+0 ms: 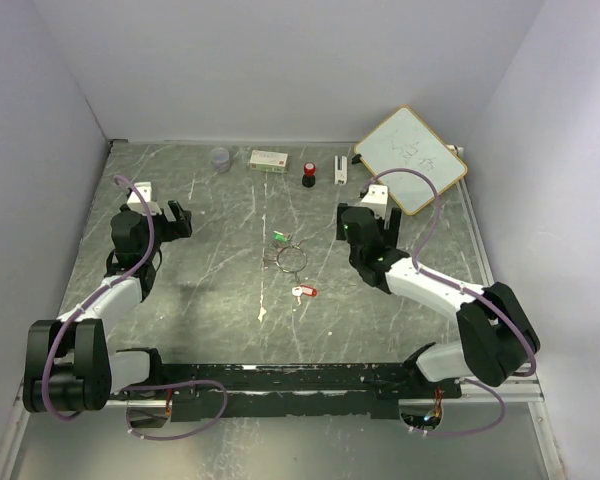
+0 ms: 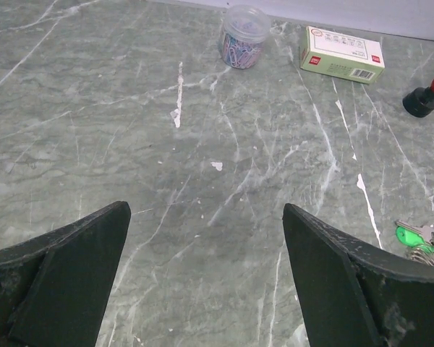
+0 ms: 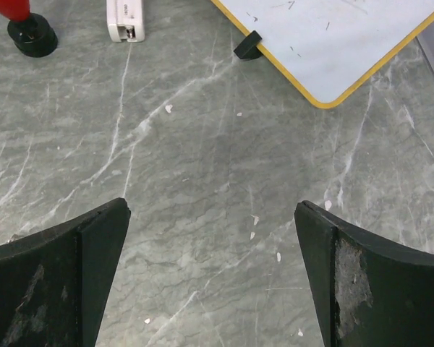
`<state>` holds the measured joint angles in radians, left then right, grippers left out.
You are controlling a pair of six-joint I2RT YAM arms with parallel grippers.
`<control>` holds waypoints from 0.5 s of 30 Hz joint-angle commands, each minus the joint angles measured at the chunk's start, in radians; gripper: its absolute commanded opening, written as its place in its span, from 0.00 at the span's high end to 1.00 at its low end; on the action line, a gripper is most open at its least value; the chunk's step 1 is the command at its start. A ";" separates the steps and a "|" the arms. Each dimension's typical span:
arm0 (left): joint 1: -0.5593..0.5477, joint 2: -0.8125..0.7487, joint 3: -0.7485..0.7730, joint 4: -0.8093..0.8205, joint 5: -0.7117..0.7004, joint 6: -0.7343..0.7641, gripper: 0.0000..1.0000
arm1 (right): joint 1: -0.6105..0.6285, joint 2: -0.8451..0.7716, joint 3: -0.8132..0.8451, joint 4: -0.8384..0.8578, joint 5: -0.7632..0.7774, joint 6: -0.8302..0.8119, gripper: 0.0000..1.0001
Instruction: Remove the keys from the keyring
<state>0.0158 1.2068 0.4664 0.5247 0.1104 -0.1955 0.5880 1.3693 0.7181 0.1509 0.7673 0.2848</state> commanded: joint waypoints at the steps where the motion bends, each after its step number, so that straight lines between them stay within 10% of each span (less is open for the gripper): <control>1: -0.002 -0.023 0.005 -0.014 0.028 -0.003 0.02 | 0.023 -0.037 0.005 0.011 0.021 -0.001 0.00; 15: -0.002 0.020 0.095 -0.136 -0.017 -0.062 0.02 | 0.030 -0.186 -0.079 0.054 -0.221 -0.068 0.00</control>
<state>0.0158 1.2118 0.4866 0.4591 0.1055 -0.2295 0.6121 1.2293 0.6537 0.1829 0.6598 0.2443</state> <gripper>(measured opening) 0.982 0.999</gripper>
